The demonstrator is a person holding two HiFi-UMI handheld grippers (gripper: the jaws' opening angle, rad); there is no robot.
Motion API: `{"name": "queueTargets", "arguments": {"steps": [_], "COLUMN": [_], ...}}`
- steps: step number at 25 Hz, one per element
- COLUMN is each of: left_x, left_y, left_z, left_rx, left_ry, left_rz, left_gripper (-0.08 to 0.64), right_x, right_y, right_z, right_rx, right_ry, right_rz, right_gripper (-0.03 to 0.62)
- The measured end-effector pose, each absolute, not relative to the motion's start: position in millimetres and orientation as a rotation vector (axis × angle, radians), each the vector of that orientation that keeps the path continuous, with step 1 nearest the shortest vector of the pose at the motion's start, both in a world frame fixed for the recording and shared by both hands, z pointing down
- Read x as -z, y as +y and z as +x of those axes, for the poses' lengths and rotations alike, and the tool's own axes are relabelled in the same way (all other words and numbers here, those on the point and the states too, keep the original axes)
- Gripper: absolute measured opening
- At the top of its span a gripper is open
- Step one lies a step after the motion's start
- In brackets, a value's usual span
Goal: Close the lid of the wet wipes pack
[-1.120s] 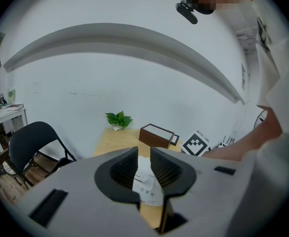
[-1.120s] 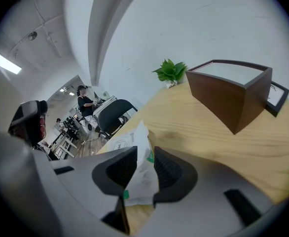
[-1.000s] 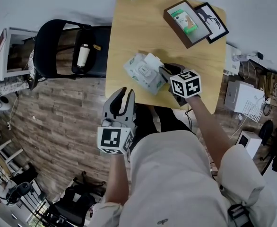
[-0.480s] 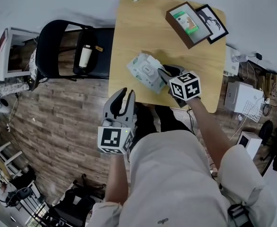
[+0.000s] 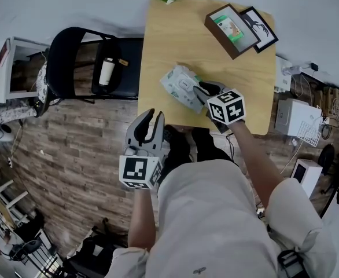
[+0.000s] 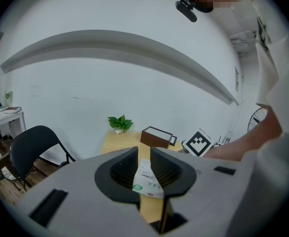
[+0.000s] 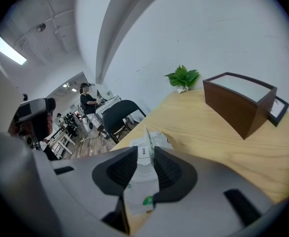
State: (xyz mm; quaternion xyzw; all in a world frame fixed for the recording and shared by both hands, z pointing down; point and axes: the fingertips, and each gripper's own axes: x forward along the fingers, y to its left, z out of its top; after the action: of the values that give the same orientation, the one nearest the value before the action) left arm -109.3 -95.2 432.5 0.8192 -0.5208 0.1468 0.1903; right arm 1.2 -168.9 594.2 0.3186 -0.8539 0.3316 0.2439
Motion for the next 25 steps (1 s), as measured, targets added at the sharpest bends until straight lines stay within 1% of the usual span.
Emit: {"name": "queueTargets", "arguments": {"steps": [19, 23, 25], "left_x": [-433.3, -434.1, -435.1], "left_y": [-92.6, -94.4, -94.9], "left_z": [-147.0, -151.1, -153.4], "left_rx": [-0.408, -0.405, -0.406], "left_ry": [-1.41, -1.399, -1.391], "left_rz": [2.339, 2.345, 2.345], "left_gripper": [0.074, 0.074, 0.074], "right_x": [-599.9, -604.2, -606.7], "right_y": [-158.1, -158.7, -159.3], "right_z": [-26.0, -29.0, -30.6], "right_rx": [-1.044, -1.066, -1.072], "right_ry": [-2.317, -2.303, -2.292], "right_rz": [0.94, 0.95, 0.953], "right_gripper": [0.103, 0.087, 0.069]}}
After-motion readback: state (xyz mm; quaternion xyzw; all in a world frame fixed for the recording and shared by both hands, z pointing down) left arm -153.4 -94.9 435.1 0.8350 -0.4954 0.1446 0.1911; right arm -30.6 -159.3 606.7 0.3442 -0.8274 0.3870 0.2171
